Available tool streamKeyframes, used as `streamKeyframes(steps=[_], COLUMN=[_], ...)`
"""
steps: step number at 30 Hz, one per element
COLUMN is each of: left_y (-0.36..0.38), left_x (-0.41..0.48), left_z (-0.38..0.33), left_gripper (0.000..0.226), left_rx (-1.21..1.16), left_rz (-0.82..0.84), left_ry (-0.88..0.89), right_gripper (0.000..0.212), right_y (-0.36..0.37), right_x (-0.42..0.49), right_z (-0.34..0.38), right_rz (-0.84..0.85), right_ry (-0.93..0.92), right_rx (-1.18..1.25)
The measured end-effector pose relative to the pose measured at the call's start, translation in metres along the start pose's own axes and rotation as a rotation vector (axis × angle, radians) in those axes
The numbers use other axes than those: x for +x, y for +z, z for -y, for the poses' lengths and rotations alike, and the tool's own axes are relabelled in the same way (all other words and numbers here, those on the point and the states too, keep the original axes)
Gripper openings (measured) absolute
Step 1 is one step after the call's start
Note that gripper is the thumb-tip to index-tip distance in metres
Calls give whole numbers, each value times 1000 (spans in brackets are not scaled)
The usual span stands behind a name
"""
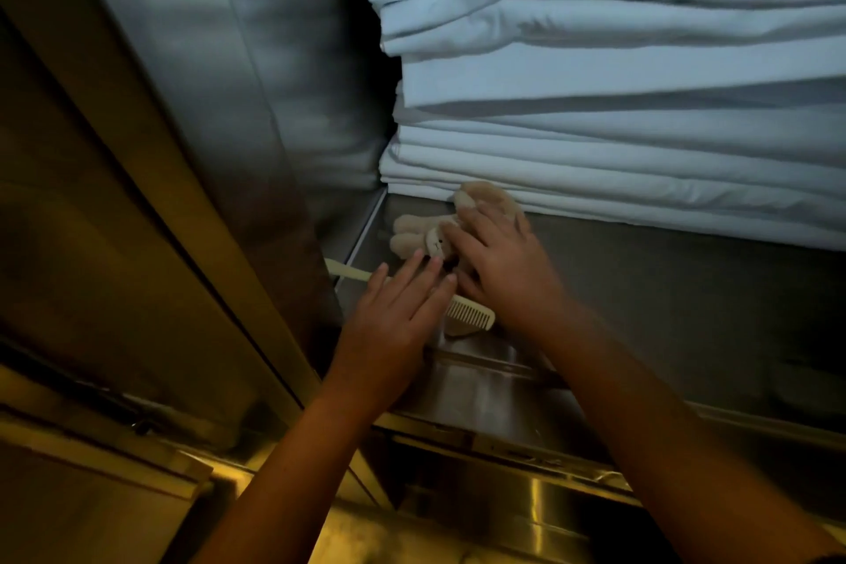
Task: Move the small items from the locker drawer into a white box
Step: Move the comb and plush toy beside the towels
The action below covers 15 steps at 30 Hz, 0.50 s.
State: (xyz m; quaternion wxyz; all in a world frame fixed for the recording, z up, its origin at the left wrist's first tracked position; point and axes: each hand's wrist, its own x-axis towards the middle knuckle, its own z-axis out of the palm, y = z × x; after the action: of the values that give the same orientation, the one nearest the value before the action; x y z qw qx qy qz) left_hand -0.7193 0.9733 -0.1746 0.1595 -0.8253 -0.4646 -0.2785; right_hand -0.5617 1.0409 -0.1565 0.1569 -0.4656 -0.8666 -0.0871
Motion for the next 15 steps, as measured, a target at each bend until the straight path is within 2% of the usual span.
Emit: streamKeyframes(steps=[5,11,15], left_y=[4,7,7], left_x=[3,4,5], left_z=[1,3,3], left_gripper=[37,36,36], left_rx=[0,-9,-10], left_rz=[1,-1,-2], left_ry=[-11,-14,-14], right_gripper=[55,46,45], right_y=[16,25,29], right_x=[17,25,24], right_z=[-7,-8,-4], right_rz=[5,-111,-125], right_ry=[13,41,52], right_rx=[-63,-56,-77])
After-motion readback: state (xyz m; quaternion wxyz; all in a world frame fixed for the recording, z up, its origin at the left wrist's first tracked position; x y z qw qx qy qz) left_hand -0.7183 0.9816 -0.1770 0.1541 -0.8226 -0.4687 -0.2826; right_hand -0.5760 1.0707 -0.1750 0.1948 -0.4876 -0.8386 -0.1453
